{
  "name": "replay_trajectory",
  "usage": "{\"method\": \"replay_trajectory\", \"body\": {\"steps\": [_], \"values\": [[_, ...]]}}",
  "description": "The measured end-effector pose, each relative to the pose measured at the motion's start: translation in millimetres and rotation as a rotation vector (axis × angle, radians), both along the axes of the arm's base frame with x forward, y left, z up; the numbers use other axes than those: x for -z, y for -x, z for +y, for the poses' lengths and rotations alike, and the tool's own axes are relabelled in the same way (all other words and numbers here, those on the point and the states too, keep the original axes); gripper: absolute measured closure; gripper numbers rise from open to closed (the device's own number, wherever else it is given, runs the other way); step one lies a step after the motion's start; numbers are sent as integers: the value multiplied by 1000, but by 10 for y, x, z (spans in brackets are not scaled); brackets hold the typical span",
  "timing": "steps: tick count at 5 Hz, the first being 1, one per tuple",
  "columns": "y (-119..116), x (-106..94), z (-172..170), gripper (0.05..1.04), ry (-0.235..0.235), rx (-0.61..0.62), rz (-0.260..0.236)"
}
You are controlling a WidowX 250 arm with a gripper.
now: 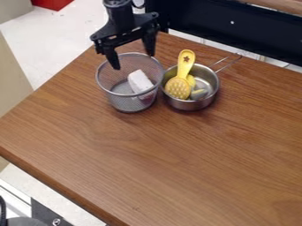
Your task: Move the object from the grey basket to the middle of the table
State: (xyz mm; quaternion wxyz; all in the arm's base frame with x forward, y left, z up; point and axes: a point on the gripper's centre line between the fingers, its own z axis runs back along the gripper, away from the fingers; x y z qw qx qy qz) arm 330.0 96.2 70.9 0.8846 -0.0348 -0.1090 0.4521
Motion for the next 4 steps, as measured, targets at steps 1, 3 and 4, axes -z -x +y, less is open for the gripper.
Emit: {"method": "replay_trajectory", "body": {"steps": [1,3,4], "values": [[20,105,19,85,17,-25,6],[71,325,-10,85,5,-33,25],[51,385,-27,85,0,-41,17]]}}
